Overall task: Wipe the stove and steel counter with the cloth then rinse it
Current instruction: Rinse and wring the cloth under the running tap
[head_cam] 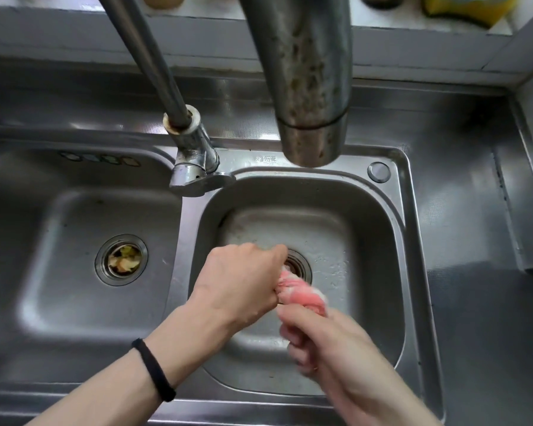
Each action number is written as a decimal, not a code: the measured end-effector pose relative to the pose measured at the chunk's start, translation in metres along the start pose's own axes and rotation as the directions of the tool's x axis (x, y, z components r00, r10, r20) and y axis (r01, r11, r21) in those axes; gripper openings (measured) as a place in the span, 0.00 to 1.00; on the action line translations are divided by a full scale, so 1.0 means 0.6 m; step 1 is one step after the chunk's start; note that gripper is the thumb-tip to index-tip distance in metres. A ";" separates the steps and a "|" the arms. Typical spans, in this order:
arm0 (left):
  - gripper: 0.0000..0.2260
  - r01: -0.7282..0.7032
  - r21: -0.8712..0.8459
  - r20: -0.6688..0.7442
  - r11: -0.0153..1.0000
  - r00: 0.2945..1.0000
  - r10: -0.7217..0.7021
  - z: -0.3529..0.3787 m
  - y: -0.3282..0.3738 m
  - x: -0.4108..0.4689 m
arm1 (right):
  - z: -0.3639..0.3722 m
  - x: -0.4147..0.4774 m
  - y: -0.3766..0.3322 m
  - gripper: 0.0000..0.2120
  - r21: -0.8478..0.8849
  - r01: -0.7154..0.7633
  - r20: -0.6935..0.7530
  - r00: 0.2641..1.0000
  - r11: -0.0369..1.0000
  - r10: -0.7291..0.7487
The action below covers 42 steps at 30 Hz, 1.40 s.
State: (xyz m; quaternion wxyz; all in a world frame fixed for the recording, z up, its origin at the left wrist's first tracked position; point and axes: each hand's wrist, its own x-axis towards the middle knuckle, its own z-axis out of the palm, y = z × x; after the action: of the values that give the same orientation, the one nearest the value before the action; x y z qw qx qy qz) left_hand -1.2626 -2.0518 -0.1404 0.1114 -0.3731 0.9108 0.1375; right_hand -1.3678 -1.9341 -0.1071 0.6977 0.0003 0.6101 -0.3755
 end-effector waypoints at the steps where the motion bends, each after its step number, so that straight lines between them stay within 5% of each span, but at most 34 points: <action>1: 0.11 0.052 -0.104 0.003 0.993 0.999 -0.052 -0.001 -0.004 -0.003 | -0.011 -0.003 0.004 0.04 -0.117 0.068 -0.129 0.988 0.991 -0.084; 5: 0.11 0.193 -0.442 0.204 0.876 0.973 -0.111 -0.009 -0.006 -0.024 | -0.041 -0.007 0.024 0.11 -0.215 0.173 -0.353 0.904 0.961 -0.242; 11: 0.11 0.218 -0.782 0.215 0.584 0.974 -0.076 -0.023 0.018 -0.079 | -0.008 -0.025 0.030 0.07 0.000 0.178 -0.313 0.935 0.984 -0.169; 17: 0.14 0.138 -0.897 0.126 0.420 0.990 -0.057 -0.067 0.040 -0.129 | 0.016 -0.067 0.003 0.11 0.033 0.289 -0.328 0.908 0.957 -0.263; 26: 0.18 0.185 -0.978 0.172 0.097 0.977 -0.129 -0.157 0.028 -0.169 | 0.023 -0.159 -0.045 0.05 -0.267 0.504 -0.193 0.807 0.821 -0.558; 31: 0.10 0.119 -0.987 0.112 0.105 0.991 -0.073 -0.208 0.035 -0.184 | 0.030 -0.202 -0.061 0.05 -0.269 0.575 -0.031 0.796 0.772 -0.604; 36: 0.16 0.072 -0.995 0.056 0.073 0.977 -0.204 -0.241 0.051 -0.197 | 0.042 -0.234 -0.078 0.12 -0.103 0.596 -0.172 0.778 0.796 -0.604; 42: 0.15 0.088 -0.996 0.083 0.023 0.983 -0.165 -0.258 0.056 -0.213 | 0.050 -0.261 -0.083 0.02 -0.359 0.677 -0.214 0.611 0.643 -0.762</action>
State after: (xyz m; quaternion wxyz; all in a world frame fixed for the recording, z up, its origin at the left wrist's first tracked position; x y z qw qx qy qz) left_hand -1.2129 -1.9974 0.0494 -0.1921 -0.4284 0.5257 0.7093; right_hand -1.3641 -1.9017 0.0564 0.3611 -0.2658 0.7110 -0.5416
